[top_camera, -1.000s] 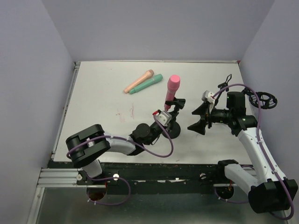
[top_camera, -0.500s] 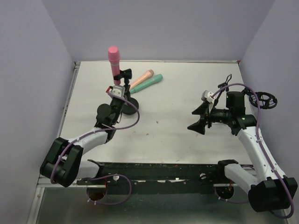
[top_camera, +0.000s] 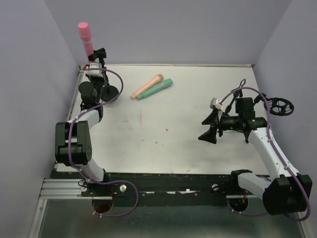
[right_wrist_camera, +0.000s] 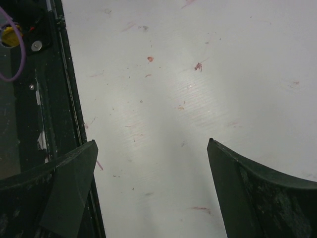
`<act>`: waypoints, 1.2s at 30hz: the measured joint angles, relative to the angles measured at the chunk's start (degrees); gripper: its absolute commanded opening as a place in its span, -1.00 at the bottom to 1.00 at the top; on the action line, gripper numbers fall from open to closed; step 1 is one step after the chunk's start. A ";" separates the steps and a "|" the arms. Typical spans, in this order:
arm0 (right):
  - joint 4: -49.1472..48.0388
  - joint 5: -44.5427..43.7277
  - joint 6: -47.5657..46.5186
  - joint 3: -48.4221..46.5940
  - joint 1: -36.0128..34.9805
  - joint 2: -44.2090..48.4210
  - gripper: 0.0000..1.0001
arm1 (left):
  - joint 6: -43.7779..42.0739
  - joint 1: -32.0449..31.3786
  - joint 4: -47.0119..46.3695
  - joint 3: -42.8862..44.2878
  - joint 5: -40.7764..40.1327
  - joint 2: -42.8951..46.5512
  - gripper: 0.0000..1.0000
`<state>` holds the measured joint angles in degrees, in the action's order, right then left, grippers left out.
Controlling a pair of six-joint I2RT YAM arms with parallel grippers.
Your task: Attach the microphones to the stand
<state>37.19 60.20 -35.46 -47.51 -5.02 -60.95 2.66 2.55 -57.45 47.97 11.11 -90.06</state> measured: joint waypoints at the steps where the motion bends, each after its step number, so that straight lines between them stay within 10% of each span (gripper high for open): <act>1: 0.66 0.33 -0.94 0.00 0.00 -0.57 1.00 | 0.37 0.81 -0.09 1.51 0.37 -1.77 -1.00; 13: 7.65 3.45 -9.05 -0.02 0.00 -5.01 1.00 | 2.60 4.24 0.17 10.54 3.45 -15.47 -0.98; 28: 7.85 3.52 -8.96 -0.02 0.00 -4.55 1.00 | 3.93 5.75 -6.25 1.57 4.22 -10.97 0.61; 36: 6.99 3.50 -7.91 -0.02 0.00 -2.75 0.99 | 5.11 5.75 -6.25 -6.91 4.15 -0.76 0.79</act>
<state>44.18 63.70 -43.38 -47.53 -5.02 -63.70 7.77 8.29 -63.70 41.06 15.27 -90.83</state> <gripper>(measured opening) 0.997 0.882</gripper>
